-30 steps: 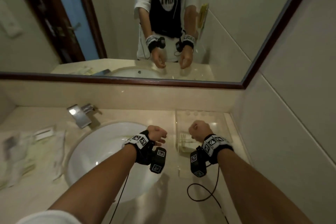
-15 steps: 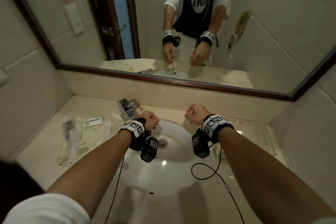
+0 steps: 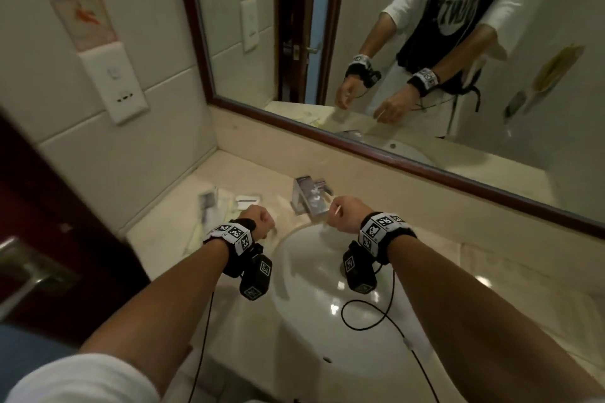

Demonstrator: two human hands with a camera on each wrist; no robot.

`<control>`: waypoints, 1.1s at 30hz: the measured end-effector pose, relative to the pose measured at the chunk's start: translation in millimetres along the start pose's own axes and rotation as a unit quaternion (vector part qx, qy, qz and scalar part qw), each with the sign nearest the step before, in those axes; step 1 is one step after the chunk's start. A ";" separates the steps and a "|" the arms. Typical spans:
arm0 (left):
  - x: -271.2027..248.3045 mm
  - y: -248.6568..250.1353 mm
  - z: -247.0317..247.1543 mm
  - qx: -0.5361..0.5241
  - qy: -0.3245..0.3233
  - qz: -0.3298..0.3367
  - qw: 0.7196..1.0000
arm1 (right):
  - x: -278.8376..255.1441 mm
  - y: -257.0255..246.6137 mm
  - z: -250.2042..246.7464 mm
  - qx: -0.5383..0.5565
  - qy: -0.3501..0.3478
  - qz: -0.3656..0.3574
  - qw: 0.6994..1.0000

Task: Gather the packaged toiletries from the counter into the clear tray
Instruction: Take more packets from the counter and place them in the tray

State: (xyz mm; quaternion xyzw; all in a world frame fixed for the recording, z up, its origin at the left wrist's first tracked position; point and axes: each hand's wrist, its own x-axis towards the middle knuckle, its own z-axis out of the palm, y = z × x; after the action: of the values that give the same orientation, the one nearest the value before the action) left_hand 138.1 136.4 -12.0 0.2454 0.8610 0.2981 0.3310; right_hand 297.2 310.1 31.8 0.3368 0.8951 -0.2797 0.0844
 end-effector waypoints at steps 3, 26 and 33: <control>4.3 -35.5 -21.0 -0.010 0.012 -0.036 0.999 | 17.6 -30.2 20.9 -0.036 -0.029 -0.022 0.999; 35.0 -168.1 -57.7 0.000 -0.010 -0.145 0.989 | 102.1 -120.1 177.5 -0.062 -0.142 -0.022 0.988; 62.5 -143.9 -38.6 0.038 -0.022 -0.129 0.991 | 128.3 -131.9 199.0 -0.033 -0.099 0.027 0.994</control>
State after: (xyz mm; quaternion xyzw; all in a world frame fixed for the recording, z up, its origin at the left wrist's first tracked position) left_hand 36.7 60.6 -112.4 0.1511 0.8888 0.2146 0.3757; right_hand 106.6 189.1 -118.2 0.3284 0.8817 -0.2797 0.1913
